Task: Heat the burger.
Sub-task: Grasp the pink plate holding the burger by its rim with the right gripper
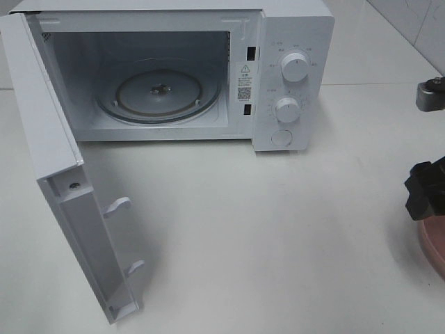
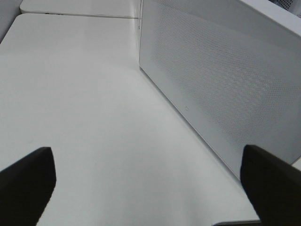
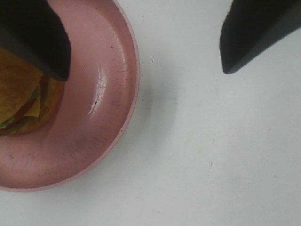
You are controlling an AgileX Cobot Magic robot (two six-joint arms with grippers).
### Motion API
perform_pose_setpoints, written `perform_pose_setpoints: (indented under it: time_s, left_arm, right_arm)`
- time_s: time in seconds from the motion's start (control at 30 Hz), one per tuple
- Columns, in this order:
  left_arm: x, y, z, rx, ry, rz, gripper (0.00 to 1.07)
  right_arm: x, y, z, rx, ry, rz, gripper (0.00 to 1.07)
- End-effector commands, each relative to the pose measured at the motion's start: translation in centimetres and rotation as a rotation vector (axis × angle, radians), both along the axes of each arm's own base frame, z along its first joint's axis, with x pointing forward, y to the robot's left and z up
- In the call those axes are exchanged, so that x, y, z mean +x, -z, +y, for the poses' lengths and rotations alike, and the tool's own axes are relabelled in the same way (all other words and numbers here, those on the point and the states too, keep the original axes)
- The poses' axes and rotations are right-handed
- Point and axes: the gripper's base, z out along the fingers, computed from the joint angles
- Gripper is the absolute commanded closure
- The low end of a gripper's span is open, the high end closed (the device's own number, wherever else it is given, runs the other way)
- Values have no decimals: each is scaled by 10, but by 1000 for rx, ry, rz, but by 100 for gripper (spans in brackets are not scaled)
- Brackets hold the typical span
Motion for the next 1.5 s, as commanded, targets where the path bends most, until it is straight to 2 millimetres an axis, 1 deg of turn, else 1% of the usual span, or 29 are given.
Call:
perform_pose_setpoints:
  time_s: [0.03,0.1,0.13,0.2,0.23,0.27,0.33,0.37,0.4,0.43,0.5,0.63,0.77,0.97,1.03,1.07,1.13,1.33,1.4,1.5]
  left_arm:
    - [-2,0,0,-4,-2,-26,7]
    - [-2,0,0,-4,-2,-26,7]
    - [-2,0,0,-4,-2,-26,7]
    - [-2,0,0,-4,-2,-26,7]
    - [-2,0,0,-4,-2,-26,7]
    - [-2,0,0,-4,-2,-26,7]
    - [-2,0,0,-4,-2,-26,7]
    - [-2,0,0,-4,-2,-26,7]
    - [-2,0,0,-4,-2,-26,7]
    - [-2,0,0,-4,-2,-26,7]
    - [-2,0,0,-4,-2,-26,7]
    - [-2,0,0,-4,-2,-26,7]
    - [-2,0,0,-4,-2,-26,7]
    - [-2,0,0,-4,-2,-26,7]
    - [-2,0,0,-4,-2,-26,7]
    - [-2,0,0,-4,-2,-26,7]
    - [-2,0,0,-4,-2,-26,7]
    - [-2,0,0,-4,-2,-26,7]
    - [-2,0,0,-4,-2,-26,7]
    - [-2,0,0,-4,-2,-26,7]
  right_arm:
    - [4,4,-3,-35,-4,5,15]
    - [5,7,-3,-41,-4,16,15]
    - [7,13,-3,-47,2,43,17]
    - [8,16,-3,-48,6,57,17]
    - [10,23,-3,-51,5,81,19]
    - [10,23,-3,-51,5,81,19]
    - [14,33,-2,-55,5,118,20]
    - [14,33,-2,-55,5,118,20]
    - [16,38,-5,-55,16,132,20]
    - [16,38,-5,-55,16,132,20]
    - [19,45,-11,-49,46,148,22]
    - [21,50,-13,-50,54,164,23]
    - [23,61,-12,-54,53,202,24]
    - [26,69,-12,-48,58,211,26]
    - [29,76,-11,-45,54,215,27]
    - [29,76,-11,-45,54,215,27]
    - [30,84,-11,-41,58,236,28]
    - [32,92,-10,-32,62,248,29]
    - [33,101,-9,-32,63,275,29]
    - [33,102,-9,-30,65,277,29]
